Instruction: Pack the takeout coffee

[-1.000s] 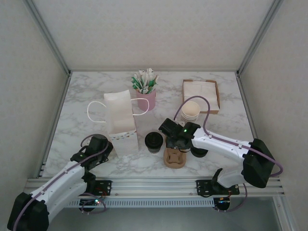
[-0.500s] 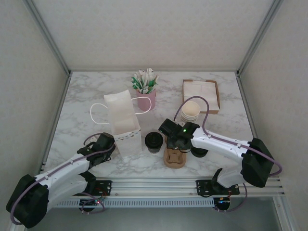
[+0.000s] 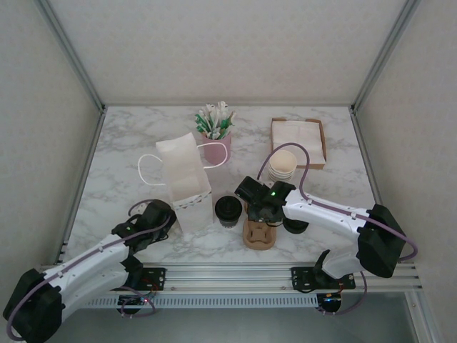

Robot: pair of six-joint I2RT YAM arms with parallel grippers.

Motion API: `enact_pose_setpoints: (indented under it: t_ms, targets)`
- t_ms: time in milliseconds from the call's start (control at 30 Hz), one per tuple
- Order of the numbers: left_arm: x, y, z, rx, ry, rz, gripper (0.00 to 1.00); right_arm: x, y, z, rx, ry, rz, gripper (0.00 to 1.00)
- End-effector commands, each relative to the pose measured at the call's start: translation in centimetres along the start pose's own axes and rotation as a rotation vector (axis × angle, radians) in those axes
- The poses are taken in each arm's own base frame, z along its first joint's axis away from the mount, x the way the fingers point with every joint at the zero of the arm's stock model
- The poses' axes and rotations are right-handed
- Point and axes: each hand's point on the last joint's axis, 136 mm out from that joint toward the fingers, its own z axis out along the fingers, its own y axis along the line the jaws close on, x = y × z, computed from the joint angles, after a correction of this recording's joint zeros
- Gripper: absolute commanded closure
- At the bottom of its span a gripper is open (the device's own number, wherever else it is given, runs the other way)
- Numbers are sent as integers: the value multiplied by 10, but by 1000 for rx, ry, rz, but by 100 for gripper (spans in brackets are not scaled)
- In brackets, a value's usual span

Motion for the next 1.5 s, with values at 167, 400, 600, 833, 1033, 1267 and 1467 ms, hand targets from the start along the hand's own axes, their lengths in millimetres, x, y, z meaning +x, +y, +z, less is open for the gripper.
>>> enact_pose_setpoints:
  t_ms: [167,400,600,833,1033,1267,1467]
  targets:
    - [-14,2,-18,-9,-62,19,53,-6,-3,-9,16,-11,16,61]
    - [-29,0,-30,7,-134,30,51,-11,-2,-21,14,-25,21,62]
    - [-34,-5,-35,11,-157,41,49,-14,-1,-28,14,-35,24,62]
    - [-40,-9,-40,15,-184,60,47,-9,-3,-22,31,-10,28,57]
    - [-40,-10,-40,14,-186,59,47,-11,5,-22,-1,-16,29,60]
    - [-44,-15,-44,25,-203,94,48,-24,-1,-30,22,-100,-287,53]
    - [-60,-32,-64,30,-276,215,51,-29,23,-63,-206,-355,-811,34]
